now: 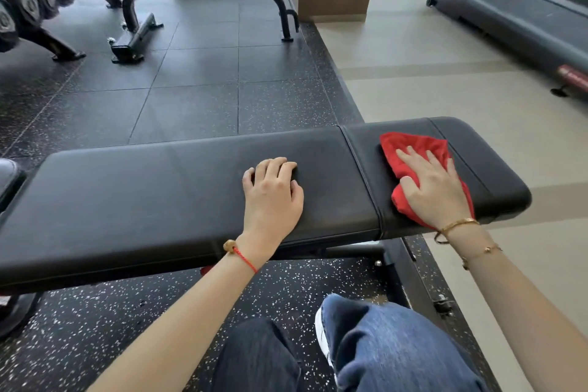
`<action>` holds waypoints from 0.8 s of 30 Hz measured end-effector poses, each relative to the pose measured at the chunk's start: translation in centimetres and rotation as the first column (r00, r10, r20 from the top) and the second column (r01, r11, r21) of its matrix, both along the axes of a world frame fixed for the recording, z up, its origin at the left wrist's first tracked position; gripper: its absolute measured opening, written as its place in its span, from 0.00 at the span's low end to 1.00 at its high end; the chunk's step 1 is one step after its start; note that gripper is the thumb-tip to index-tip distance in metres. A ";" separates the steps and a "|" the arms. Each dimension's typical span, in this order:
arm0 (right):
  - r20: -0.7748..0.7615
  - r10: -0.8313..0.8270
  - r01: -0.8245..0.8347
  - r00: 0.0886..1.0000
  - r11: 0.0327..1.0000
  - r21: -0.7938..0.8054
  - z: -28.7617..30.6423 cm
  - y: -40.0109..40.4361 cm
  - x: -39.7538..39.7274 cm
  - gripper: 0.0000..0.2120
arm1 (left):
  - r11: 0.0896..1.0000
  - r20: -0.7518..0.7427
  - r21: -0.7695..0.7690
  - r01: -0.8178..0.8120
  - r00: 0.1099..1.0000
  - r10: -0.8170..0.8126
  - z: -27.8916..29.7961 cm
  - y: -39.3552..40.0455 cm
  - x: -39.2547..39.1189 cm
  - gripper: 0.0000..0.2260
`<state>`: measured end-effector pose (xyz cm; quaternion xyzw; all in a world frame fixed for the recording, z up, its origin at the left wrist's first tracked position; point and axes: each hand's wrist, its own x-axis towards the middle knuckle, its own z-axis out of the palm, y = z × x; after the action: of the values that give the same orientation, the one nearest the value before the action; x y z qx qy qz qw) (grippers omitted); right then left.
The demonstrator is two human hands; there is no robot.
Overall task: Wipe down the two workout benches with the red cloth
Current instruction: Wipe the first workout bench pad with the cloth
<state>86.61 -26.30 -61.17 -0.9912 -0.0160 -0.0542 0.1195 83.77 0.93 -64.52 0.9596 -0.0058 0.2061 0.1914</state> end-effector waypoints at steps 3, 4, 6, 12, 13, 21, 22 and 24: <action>-0.014 -0.124 0.124 0.992 0.992 0.016 -0.2 -1.6 1.8 0.25 | 1.000 -0.009 -0.005 0.009 1.000 -0.009 0.1 -0.1 -0.1 0.14; -0.019 -0.176 0.176 0.984 0.984 0.017 -0.2 -1.9 2.8 0.25 | 1.000 -0.014 -0.002 0.010 1.000 -0.010 0.1 -0.1 -0.1 0.14; -0.036 -0.271 0.272 0.962 0.962 0.020 0.1 -2.0 5.0 0.25 | 1.000 -0.019 -0.001 0.006 1.000 -0.006 0.2 -0.1 -0.2 0.15; -0.093 -0.201 0.201 0.975 0.980 -0.012 0.6 2.2 8.9 0.26 | 1.000 -0.010 0.016 -0.013 1.000 0.013 0.4 -0.3 -0.1 0.14; -0.087 -0.145 0.144 0.986 0.989 -0.015 0.6 3.4 8.9 0.26 | 1.000 -0.008 0.007 -0.014 1.000 0.014 0.4 -0.3 0.0 0.14; -0.056 0.250 -0.253 0.967 0.966 -0.050 0.0 10.7 5.8 0.26 | 0.984 -0.008 -0.180 0.012 1.000 -0.014 0.6 0.2 0.0 0.13; -0.055 0.276 -0.279 0.960 0.959 -0.053 -0.1 11.2 5.3 0.26 | 0.974 0.001 -0.226 0.020 1.000 -0.020 0.8 0.4 -0.1 0.13; -0.053 0.320 -0.323 0.946 0.945 -0.057 -0.2 12.2 4.5 0.26 | 0.961 0.025 -0.273 0.040 0.999 -0.034 1.2 1.0 -0.3 0.13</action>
<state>91.16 -14.11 -61.34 -0.9796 -0.1767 -0.0122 0.0950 83.47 1.88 -63.28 0.9215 0.0028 0.2111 0.3259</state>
